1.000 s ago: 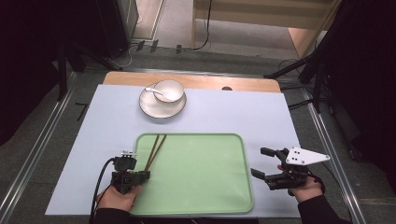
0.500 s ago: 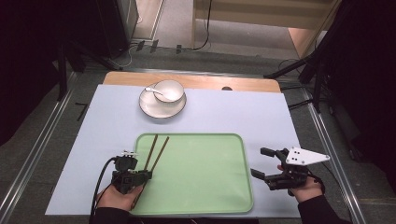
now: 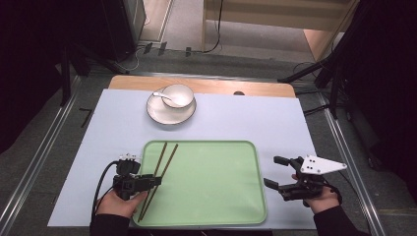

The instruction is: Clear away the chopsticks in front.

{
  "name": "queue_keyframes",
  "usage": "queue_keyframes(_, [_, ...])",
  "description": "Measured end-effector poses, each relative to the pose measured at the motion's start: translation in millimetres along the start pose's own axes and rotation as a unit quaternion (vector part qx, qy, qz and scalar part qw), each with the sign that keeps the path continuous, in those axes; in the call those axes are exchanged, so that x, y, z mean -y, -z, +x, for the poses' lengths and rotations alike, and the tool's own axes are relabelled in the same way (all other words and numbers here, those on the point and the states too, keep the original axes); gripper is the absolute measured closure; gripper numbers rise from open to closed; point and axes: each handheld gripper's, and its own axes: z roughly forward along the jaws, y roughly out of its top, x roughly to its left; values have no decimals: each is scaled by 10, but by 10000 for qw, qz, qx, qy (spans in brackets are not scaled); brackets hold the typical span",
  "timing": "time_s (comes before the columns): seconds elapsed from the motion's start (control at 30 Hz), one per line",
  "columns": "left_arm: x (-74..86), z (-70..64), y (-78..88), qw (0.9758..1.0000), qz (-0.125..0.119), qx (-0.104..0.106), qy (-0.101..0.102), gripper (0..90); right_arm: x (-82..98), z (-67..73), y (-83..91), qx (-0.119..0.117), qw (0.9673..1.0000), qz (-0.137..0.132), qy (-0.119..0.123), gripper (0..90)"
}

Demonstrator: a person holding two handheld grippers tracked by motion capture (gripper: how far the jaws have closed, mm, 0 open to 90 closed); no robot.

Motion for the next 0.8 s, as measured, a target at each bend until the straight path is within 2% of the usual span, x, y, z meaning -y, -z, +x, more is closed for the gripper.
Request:
queue_keyframes(0.1, [-49,-23,47,9995,-162,148,-228,485,-2,-1,-5,-21,10000,-11,5,169])
queue_keyframes(0.2, [-100,-5,81,9981,-325,207,-491,439,-2,1,-10,-30,10000,2,-13,169])
queue_keyframes(0.33, [-183,67,67,9975,-261,234,-616,413,1,-4,-15,-31,10000,-4,-20,169])
queue_keyframes(0.43, [-244,103,68,9964,-344,322,-703,400,2,-3,-18,-26,10000,16,-23,169])
queue_keyframes(0.6, [-355,132,24,9929,-287,368,-1097,380,5,-7,-17,-15,10000,16,-27,169])
queue_keyframes(0.8, [-463,199,97,9872,-431,487,-1457,344,13,-16,-7,-19,10000,-16,-77,169])
